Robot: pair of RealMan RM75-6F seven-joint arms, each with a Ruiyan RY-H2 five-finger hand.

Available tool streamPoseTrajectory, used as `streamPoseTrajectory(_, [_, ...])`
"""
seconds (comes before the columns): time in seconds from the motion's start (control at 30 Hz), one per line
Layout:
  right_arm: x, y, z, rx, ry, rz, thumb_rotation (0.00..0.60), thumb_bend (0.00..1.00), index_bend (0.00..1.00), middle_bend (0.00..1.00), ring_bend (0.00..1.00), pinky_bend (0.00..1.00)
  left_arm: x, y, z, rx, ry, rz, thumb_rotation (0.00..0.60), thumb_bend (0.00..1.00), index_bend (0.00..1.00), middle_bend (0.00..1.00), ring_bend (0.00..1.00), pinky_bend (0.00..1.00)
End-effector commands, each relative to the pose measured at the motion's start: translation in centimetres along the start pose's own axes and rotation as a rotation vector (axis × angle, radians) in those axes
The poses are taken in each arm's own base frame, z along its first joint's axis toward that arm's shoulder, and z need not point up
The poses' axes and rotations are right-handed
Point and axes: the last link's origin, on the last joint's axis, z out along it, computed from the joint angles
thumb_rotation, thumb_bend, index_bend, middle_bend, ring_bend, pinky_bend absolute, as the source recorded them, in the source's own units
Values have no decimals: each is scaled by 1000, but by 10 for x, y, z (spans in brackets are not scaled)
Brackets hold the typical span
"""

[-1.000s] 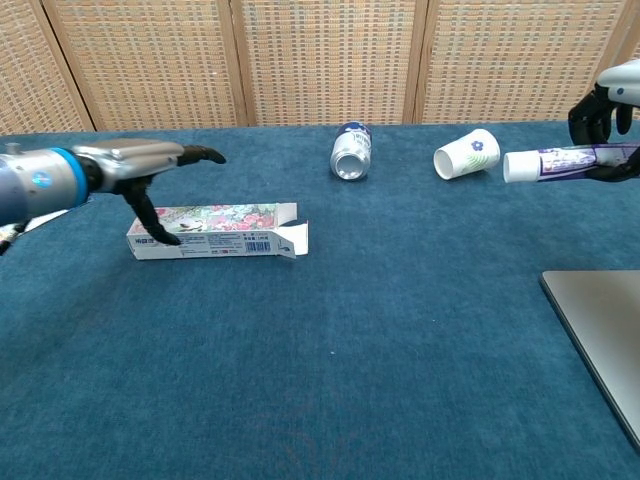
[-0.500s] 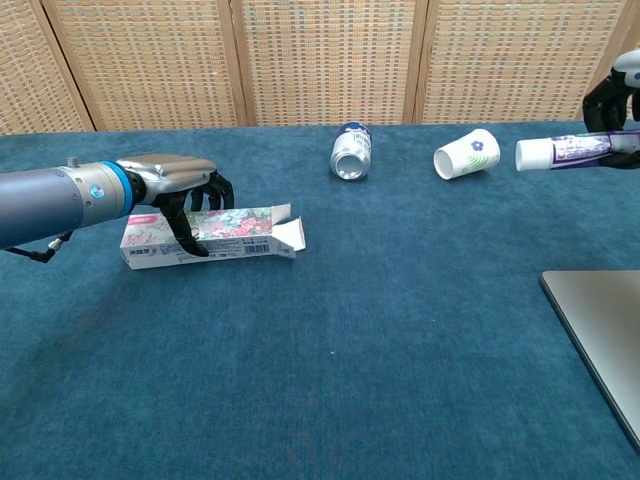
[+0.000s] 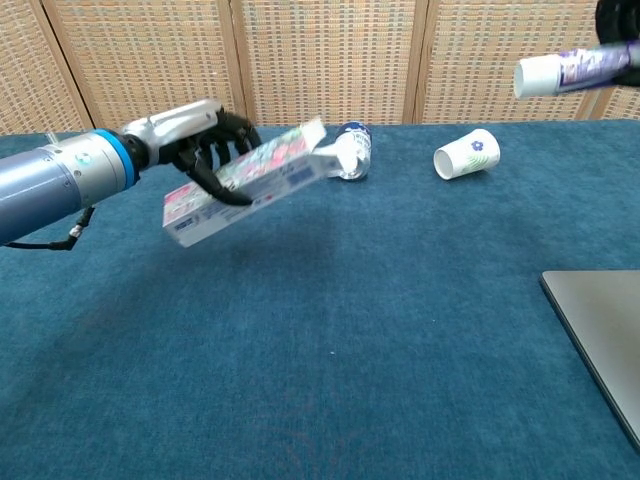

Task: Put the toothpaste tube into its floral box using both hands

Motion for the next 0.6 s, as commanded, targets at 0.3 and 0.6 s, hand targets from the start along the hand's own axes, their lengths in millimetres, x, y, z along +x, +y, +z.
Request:
streamPoseTrajectory(0.3, [75, -22, 8, 35, 107, -125, 600, 520, 608, 605, 427, 389, -1, 51, 4, -328, 158, -372, 600, 331, 586, 558, 516, 566])
streamPoseTrajectory(0.6, [116, -46, 15, 64, 166, -201, 600, 524, 609, 613, 431, 389, 6, 68, 10, -378, 189, -392, 600, 335, 586, 558, 516, 566])
